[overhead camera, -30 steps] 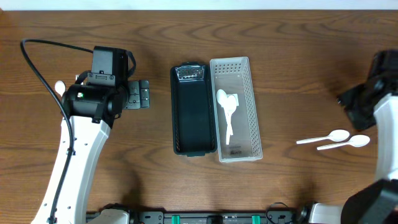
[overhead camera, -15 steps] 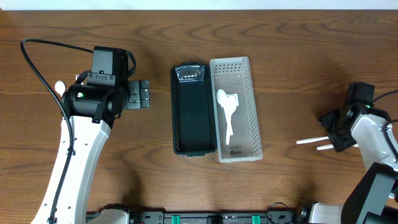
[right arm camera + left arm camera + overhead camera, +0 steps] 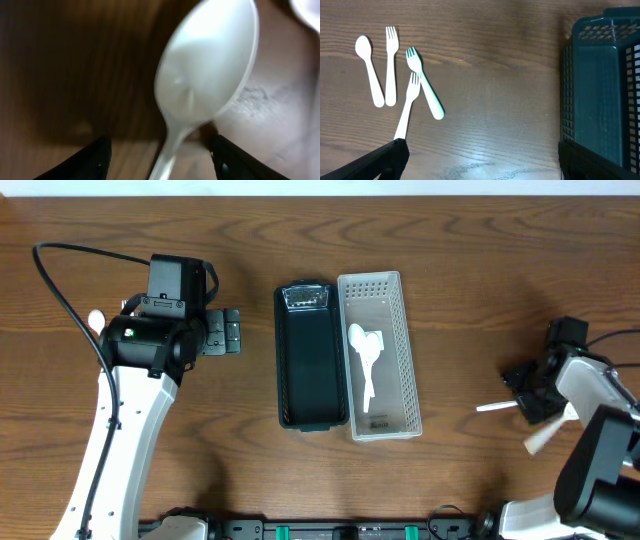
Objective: Pack container
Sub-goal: 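Grasp a third white spoon with the right gripper, then place the third spoon into the white basket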
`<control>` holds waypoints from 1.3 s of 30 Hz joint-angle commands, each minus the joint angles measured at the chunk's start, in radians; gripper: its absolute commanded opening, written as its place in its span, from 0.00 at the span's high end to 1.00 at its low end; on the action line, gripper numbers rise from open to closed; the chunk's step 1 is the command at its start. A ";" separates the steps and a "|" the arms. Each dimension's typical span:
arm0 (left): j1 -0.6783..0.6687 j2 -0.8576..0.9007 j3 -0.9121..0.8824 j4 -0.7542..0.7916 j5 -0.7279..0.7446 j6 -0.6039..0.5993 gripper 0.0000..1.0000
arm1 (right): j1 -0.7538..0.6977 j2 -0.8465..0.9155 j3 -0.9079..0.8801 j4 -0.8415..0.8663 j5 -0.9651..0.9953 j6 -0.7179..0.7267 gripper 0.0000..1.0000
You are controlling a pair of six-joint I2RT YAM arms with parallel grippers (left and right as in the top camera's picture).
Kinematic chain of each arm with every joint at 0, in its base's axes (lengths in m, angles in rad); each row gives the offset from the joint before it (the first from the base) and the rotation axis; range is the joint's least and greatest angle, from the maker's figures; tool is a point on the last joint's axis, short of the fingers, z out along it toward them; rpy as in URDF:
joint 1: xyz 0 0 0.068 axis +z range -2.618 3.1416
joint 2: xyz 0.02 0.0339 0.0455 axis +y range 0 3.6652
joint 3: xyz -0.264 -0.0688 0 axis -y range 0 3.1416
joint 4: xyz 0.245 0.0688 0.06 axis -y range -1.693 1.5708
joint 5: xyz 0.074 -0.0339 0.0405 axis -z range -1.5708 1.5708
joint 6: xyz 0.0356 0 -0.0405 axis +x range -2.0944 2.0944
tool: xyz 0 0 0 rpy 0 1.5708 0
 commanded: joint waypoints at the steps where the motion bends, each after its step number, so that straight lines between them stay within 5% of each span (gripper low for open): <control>1: 0.003 0.000 0.016 -0.002 -0.002 -0.012 0.02 | -0.004 0.052 -0.010 0.021 -0.037 -0.008 0.33; 5: 0.003 0.000 0.016 -0.002 -0.002 -0.012 0.02 | -0.004 0.076 -0.010 0.023 -0.037 -0.007 0.40; 8: 0.003 0.000 0.016 -0.002 -0.002 -0.012 0.02 | -0.001 0.076 -0.010 0.023 -0.037 -0.007 0.69; 13: 0.003 0.000 0.016 -0.002 -0.002 -0.012 0.02 | 0.021 0.076 -0.007 0.022 -0.051 -0.008 0.99; 19: 0.003 0.000 0.016 -0.002 -0.002 -0.012 0.02 | 0.115 0.076 0.095 -0.055 -0.073 -0.066 0.99; 32: 0.003 0.000 0.016 -0.002 -0.002 -0.012 0.02 | 0.564 0.076 0.752 -0.334 -0.074 -0.361 0.99; 39: 0.003 0.000 0.016 -0.002 -0.002 -0.012 0.02 | 0.735 0.103 0.754 -0.328 -0.073 -0.442 0.98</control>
